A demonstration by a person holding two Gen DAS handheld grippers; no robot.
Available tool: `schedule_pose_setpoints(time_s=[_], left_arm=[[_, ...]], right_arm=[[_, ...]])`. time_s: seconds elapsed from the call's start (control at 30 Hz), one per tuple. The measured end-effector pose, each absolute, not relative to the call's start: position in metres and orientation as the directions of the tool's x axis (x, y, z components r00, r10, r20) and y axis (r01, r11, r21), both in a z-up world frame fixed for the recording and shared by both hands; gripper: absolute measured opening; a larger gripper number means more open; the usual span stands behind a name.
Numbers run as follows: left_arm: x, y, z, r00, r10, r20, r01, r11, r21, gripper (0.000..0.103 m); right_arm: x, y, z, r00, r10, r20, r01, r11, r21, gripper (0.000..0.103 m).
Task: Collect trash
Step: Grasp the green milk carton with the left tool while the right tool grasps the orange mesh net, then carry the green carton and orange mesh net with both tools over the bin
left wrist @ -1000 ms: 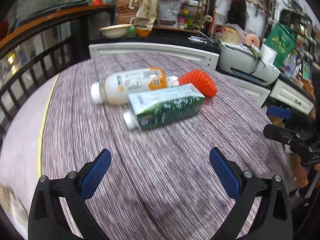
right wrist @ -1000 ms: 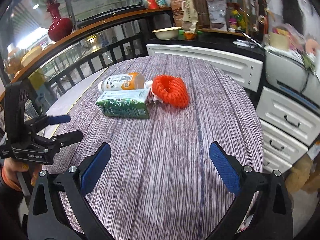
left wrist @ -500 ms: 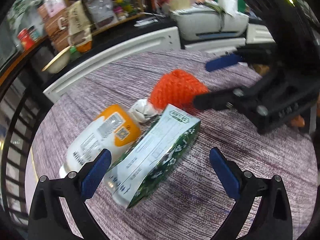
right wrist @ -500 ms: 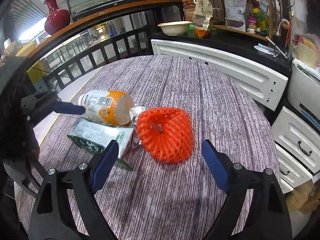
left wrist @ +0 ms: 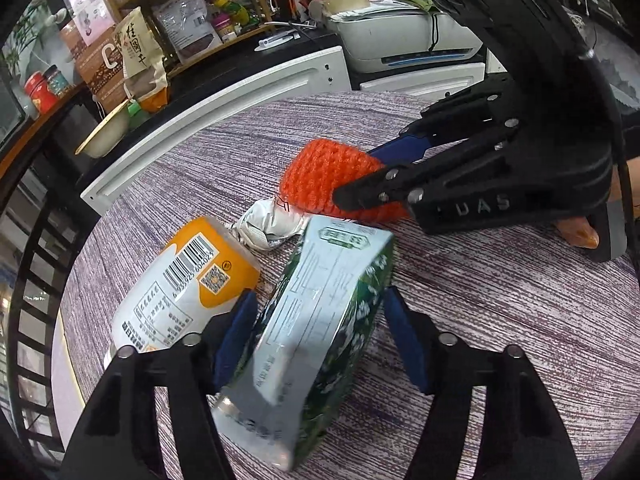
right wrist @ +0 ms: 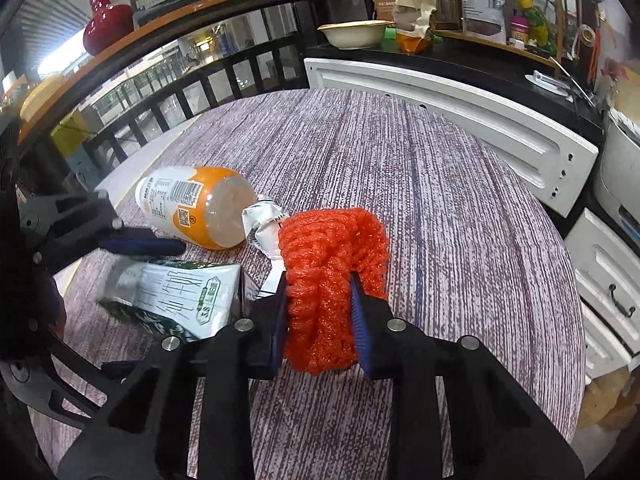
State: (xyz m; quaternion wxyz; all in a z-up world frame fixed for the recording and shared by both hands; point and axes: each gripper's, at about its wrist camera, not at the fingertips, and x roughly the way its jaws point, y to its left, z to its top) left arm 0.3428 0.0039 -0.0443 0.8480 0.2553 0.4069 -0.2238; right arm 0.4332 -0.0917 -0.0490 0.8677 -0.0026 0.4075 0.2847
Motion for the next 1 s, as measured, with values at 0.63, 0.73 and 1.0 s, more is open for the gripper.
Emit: schedule_pose_setpoints(time_s=[0.63, 0.73, 1.0], left_arm=[[0.272, 0.015, -0.02, 0.654, -0.257, -0.712, 0.402, 0.915, 0.038, 0.052], [0.255, 0.013, -0.017, 0.677, -0.273, -0.684, 0.378, 0.926, 0.005, 0.051], [0.212, 0.003, 0.0, 0.739, -0.318, -0.593, 0.342, 0.937, -0.076, 0.05]], right_arm=[[0.311, -0.167, -0.017, 0.596, 0.546, -0.59, -0.46, 0.833, 0.307, 0.027], [0.291, -0.179, -0.016, 0.614, 0.538, -0.577, -0.453, 0.839, 0.3, 0.027], [0.237, -0.218, -0.016, 0.678, 0.501, -0.538, -0.411, 0.865, 0.287, 0.027]])
